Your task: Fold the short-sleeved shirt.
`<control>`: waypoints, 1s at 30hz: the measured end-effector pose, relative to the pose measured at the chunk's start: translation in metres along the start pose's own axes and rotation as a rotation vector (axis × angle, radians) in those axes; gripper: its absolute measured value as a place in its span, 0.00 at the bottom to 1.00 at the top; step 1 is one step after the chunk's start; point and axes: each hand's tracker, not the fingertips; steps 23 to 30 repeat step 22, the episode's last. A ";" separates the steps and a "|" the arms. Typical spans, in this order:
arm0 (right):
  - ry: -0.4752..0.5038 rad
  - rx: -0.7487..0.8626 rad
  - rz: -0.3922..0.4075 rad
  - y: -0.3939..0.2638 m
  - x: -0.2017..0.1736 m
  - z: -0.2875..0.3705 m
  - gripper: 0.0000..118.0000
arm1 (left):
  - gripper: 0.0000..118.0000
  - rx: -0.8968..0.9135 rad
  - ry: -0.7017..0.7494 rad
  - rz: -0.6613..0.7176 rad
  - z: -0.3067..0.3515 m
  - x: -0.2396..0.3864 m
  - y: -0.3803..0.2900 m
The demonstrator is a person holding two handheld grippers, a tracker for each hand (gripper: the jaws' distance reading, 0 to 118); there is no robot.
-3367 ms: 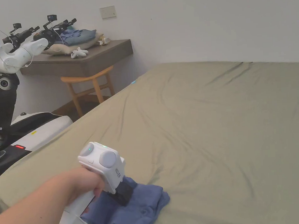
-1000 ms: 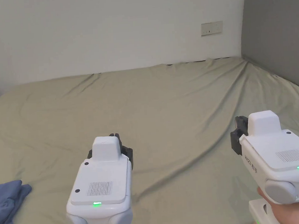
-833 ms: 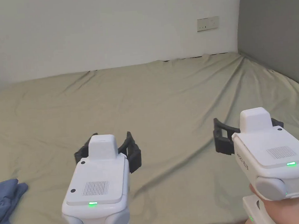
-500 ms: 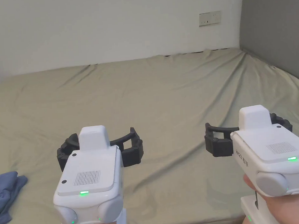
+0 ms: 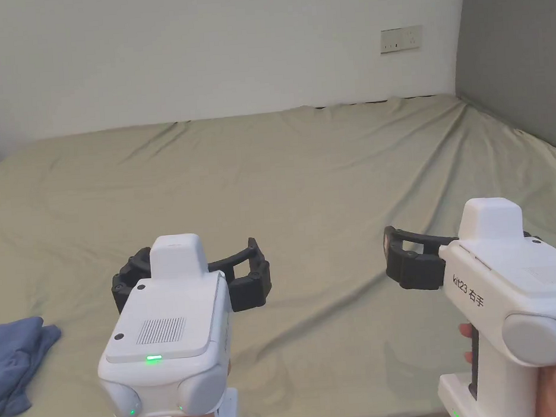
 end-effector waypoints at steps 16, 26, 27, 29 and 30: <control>0.016 0.027 -0.021 0.001 -0.002 0.004 1.00 | 1.00 0.009 0.009 0.024 -0.001 -0.006 0.003; -0.010 0.014 -0.021 -0.001 0.001 0.001 1.00 | 1.00 0.022 0.006 0.011 0.001 -0.004 0.004; -0.010 0.014 -0.021 -0.001 0.001 0.001 1.00 | 1.00 0.022 0.006 0.011 0.001 -0.004 0.004; -0.010 0.014 -0.021 -0.001 0.001 0.001 1.00 | 1.00 0.022 0.006 0.011 0.001 -0.004 0.004; -0.010 0.014 -0.021 -0.001 0.001 0.001 1.00 | 1.00 0.022 0.006 0.011 0.001 -0.004 0.004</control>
